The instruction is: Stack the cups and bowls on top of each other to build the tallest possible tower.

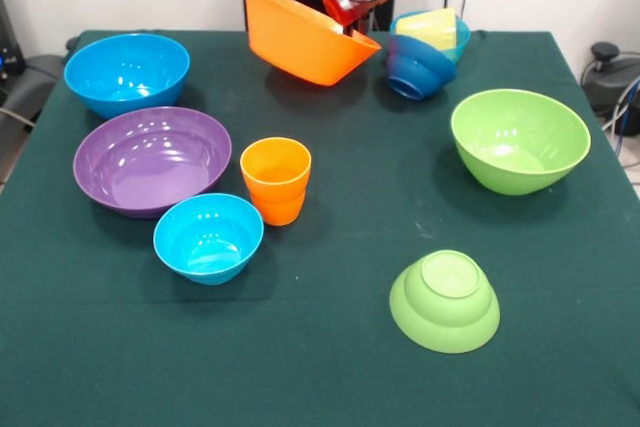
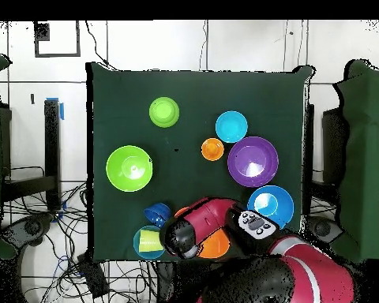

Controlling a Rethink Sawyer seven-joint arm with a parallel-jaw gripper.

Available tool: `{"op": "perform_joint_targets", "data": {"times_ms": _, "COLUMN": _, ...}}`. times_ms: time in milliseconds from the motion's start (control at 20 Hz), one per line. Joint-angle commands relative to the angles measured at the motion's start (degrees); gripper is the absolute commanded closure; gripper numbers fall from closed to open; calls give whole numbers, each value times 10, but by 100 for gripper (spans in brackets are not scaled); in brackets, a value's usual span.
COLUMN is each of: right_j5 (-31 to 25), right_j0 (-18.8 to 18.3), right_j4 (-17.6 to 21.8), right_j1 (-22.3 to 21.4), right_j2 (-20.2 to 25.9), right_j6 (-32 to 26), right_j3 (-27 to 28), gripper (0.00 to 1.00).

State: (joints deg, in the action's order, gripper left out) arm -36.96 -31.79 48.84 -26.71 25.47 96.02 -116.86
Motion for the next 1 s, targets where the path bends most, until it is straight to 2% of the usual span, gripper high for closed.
{"op": "perform_joint_targets", "data": {"times_ms": 50, "right_j5": 35, "right_j0": 21, "right_j4": 52, "right_j1": -6, "right_j2": 0, "right_j6": -12, "right_j3": 69, "gripper": 100}}
{"op": "perform_joint_targets", "data": {"times_ms": 550, "right_j5": -12, "right_j0": 9, "right_j4": 5, "right_j1": -31, "right_j2": 26, "right_j6": -45, "right_j3": 63, "gripper": 100}}
{"op": "perform_joint_targets", "data": {"times_ms": 1000, "right_j5": -5, "right_j0": 13, "right_j4": 0, "right_j1": -50, "right_j2": 34, "right_j6": -42, "right_j3": 55, "gripper": 100}}
